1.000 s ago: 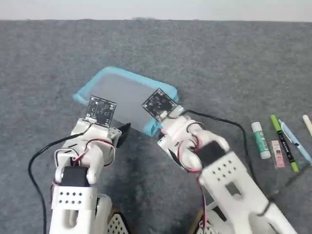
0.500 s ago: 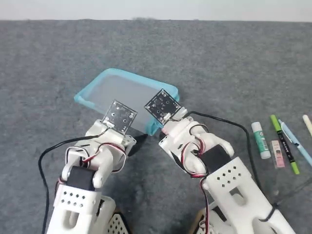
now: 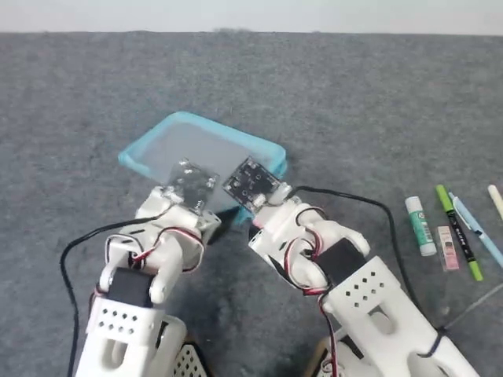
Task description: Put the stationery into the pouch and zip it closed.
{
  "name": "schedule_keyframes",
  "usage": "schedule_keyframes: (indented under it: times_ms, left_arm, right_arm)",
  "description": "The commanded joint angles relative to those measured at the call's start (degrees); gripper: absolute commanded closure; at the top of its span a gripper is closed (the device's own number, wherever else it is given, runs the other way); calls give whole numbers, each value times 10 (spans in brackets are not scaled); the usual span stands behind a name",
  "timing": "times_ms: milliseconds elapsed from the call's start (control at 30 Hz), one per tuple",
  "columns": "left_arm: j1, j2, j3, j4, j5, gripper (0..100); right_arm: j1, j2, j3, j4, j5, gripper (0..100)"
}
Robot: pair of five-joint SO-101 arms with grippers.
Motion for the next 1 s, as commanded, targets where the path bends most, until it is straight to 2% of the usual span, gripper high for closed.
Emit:
schedule_keyframes:
  times_ms: [0, 100, 233, 433, 500, 767, 967]
  left_arm:
    - [-45, 8, 15, -47, -14, 686]
    - [-70, 8, 34, -71, -20, 686]
    - [-81, 7, 29, -64, -18, 686]
    - [33, 2, -43, 85, -17, 685]
    - [55, 2, -59, 106, -16, 685]
    - [61, 4, -59, 83, -12, 685]
    - [58, 8, -34, 23, 16, 685]
  right_arm:
    - [-2, -26, -9, 7, 11, 992]
    - [23, -26, -13, 7, 12, 992]
    - [46, -26, -32, 33, 26, 992]
    - [49, -21, -35, 20, 30, 992]
    - [49, -20, -48, 25, 27, 992]
    - [41, -22, -84, 58, 24, 992]
    - [-21, -26, -84, 75, 16, 992]
